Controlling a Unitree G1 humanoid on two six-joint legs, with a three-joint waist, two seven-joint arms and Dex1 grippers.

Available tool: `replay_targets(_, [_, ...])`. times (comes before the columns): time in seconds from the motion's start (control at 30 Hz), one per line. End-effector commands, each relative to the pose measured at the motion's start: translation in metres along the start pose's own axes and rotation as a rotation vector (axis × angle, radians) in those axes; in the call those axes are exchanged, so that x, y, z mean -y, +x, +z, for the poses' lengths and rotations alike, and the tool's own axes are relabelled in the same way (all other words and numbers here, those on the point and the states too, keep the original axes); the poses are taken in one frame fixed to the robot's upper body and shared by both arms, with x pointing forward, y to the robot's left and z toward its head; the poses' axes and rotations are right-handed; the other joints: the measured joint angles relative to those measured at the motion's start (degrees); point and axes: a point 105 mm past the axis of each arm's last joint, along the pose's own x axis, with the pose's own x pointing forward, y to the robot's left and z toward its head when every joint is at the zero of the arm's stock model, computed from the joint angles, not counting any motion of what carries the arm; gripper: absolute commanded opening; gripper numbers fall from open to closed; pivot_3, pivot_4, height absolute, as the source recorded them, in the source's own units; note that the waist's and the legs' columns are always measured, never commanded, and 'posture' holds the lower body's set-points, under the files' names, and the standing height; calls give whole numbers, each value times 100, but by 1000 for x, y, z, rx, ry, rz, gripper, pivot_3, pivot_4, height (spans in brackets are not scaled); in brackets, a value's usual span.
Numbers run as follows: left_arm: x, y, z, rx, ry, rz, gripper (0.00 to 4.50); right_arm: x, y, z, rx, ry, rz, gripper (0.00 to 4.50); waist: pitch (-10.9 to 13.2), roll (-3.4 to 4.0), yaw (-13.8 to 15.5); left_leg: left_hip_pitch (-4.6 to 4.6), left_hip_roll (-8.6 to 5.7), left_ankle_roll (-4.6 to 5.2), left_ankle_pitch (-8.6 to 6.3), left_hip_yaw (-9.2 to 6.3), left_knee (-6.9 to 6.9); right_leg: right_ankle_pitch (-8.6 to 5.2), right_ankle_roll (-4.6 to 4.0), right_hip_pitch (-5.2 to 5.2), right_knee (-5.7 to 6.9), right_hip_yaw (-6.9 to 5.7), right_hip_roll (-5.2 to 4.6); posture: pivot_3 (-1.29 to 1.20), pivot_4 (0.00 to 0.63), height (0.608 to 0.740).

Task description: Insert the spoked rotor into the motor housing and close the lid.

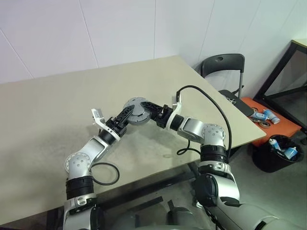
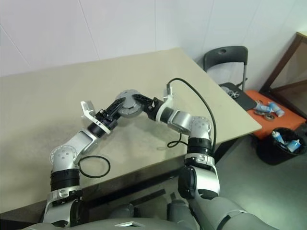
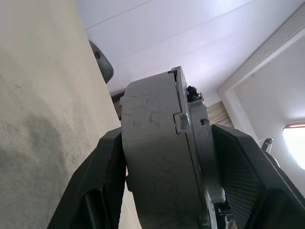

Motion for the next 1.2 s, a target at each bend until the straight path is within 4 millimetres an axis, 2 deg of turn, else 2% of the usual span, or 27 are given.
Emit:
replay_targets(0.03, [29,15,2,-21,57,-86,2452,-25,9,-1,9,-116,71,2660,0,0,0,0,0,0,0,0,0,0,0,0,0,0,0,0,0,740])
replay_targets(0.2, [28,14,6,-16,71,-80,2452,-22,11,-6,-35,-40,83,4256,-1,-3,-2,1,-3,0,0,0,2,0,1,2,0,1,0,0,0,740])
replay_targets(0.53, [14,7,19,27,103,-25,2452,-17,10,2,-3,-24,55,4256,-1,-3,2,2,-2,0,0,0,2,1,1,2,1,1,2,0,0,740])
replay_targets(0.6, [11,4,31,70,118,-7,2452,-17,9,4,4,-25,54,4256,-1,-3,3,1,-2,0,0,0,2,1,1,2,1,1,2,0,0,740])
replay_targets(0.63, [8,0,44,114,127,10,2452,-16,8,4,7,-25,54,4256,-1,-3,0,1,-2,0,0,0,2,1,1,2,1,1,2,0,0,740])
replay_targets(0.77, [1,-22,87,244,186,67,2452,-16,7,5,13,-24,59,4256,-1,-3,-74,6,5,-1,0,1,3,1,0,1,5,3,12,0,0,740])
replay_targets(0.9, [-8,-55,127,366,256,153,2452,-19,9,3,3,-26,69,4256,0,-4,-131,6,24,-1,0,-3,0,1,-3,0,4,5,31,0,0,740])
replay_targets(1.07, [-12,-104,158,474,350,266,2452,-19,12,0,-13,-35,69,4256,-3,-11,-138,2,31,-1,0,-1,1,1,-2,0,3,10,24,0,0,740])
replay_targets(1.2, [-17,-141,171,507,400,364,2452,-15,15,-3,-23,-28,56,4256,-5,-27,-138,2,33,-2,-1,0,0,2,-3,-3,3,11,22,0,0,740])
